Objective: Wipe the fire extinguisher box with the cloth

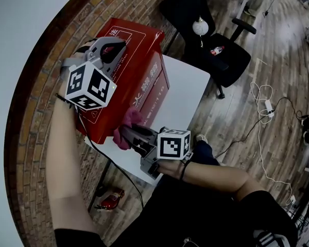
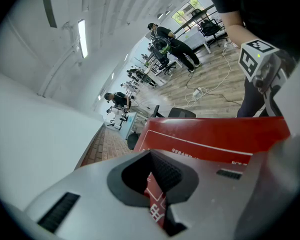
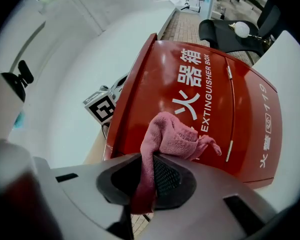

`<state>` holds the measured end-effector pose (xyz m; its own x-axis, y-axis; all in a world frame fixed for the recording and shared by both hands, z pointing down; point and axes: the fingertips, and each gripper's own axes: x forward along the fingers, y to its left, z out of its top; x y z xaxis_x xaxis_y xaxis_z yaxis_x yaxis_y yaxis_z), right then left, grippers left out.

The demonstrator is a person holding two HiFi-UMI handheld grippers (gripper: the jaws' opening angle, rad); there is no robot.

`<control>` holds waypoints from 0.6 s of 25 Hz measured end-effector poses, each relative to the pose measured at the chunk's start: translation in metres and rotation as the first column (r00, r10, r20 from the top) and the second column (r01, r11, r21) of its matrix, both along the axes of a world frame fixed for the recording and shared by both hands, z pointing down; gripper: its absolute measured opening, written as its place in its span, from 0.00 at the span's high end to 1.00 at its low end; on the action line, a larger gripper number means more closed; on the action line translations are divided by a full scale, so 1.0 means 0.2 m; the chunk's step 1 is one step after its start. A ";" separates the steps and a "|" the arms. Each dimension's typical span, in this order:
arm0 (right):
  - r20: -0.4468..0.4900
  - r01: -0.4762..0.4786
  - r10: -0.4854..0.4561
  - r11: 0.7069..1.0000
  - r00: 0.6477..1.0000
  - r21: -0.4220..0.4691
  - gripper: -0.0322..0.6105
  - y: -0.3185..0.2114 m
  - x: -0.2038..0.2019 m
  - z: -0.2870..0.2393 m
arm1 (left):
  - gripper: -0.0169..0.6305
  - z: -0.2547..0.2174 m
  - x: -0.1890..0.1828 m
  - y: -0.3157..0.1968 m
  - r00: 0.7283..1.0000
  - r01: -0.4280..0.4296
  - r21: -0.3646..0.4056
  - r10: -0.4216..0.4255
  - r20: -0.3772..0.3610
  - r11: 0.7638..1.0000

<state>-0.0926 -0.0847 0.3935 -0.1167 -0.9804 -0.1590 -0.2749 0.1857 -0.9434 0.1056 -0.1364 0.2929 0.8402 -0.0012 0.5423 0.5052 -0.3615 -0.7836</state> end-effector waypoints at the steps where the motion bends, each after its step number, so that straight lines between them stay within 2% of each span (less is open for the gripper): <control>1: -0.006 0.002 -0.002 1.000 1.000 0.007 0.85 0.00 0.00 -0.02 | 0.95 0.00 0.00 0.00 1.000 0.000 0.000 0.000 0.001 1.000; 15: -0.121 0.036 -0.026 0.996 0.992 0.082 0.85 0.02 0.01 -0.25 | 0.95 0.01 0.00 0.00 1.000 0.000 0.000 0.000 0.008 1.000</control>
